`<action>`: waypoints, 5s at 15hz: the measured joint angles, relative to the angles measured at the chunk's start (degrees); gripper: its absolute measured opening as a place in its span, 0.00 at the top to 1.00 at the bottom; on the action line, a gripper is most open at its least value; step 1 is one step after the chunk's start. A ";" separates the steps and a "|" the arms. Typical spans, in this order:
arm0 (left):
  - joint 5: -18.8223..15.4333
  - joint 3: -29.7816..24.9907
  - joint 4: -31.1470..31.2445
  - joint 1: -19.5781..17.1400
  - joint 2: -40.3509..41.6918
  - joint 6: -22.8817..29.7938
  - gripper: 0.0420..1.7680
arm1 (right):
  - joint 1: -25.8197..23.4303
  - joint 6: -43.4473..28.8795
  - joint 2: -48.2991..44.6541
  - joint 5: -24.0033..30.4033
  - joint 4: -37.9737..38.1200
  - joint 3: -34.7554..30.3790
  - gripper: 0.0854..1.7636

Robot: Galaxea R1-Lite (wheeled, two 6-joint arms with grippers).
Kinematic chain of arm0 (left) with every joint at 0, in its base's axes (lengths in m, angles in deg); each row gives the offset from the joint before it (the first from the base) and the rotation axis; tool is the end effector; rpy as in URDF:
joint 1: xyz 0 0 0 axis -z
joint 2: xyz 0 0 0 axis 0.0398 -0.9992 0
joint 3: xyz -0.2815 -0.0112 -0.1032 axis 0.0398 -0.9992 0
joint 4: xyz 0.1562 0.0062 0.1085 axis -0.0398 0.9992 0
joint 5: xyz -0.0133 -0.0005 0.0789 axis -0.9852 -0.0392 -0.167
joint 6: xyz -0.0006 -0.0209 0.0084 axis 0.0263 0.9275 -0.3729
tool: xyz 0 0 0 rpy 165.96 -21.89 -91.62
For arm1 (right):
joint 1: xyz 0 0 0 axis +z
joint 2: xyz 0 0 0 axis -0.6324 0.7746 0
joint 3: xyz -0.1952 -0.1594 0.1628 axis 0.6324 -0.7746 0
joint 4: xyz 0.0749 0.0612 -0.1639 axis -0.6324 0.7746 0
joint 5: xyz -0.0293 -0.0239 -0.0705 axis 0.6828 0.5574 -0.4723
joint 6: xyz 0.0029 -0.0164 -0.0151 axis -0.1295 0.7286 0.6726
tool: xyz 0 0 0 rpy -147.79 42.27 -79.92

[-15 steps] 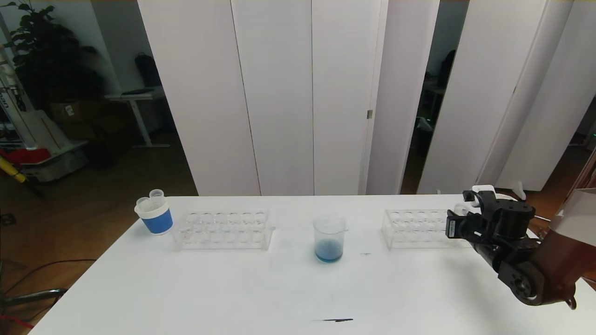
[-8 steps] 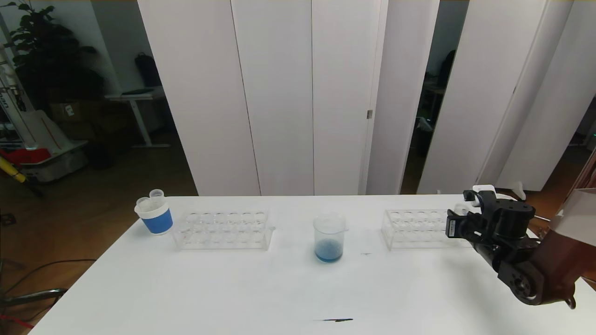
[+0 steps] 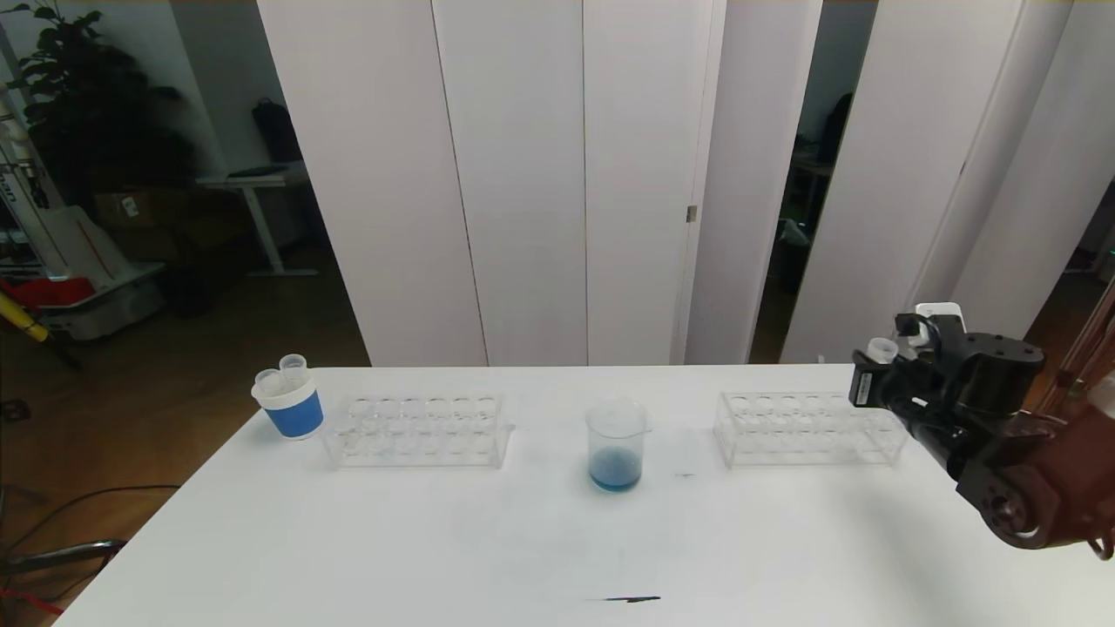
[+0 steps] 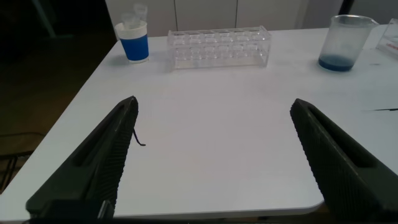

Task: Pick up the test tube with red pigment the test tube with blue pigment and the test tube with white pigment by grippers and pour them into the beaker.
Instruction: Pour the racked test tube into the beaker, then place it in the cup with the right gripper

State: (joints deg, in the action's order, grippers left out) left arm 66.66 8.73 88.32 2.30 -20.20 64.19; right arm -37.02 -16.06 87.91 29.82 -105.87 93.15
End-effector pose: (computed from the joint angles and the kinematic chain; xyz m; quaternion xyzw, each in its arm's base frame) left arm -0.0227 -0.0004 0.0753 0.0122 0.0014 -0.0100 0.9999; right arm 0.3660 0.0101 0.0908 -0.0247 0.0626 -0.0705 0.9952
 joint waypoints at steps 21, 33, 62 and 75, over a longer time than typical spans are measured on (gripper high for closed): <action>0.00 0.00 0.00 0.00 -0.02 0.00 0.01 | 3.91 8.80 -2.10 43.06 55.83 48.96 0.71; -0.02 0.00 0.00 0.00 -0.02 0.00 0.01 | 16.36 20.81 1.23 45.39 27.00 32.80 0.71; -0.02 0.00 0.00 -0.02 -0.02 0.02 0.01 | 18.35 78.56 16.02 55.37 25.16 45.97 0.71; -0.02 0.00 0.00 0.02 -0.02 0.00 0.01 | 18.05 86.25 19.37 55.85 25.38 50.73 0.71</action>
State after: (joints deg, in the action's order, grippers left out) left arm 66.63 8.73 88.32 2.33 -20.22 64.19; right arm -18.97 70.18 107.28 85.66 -80.49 143.88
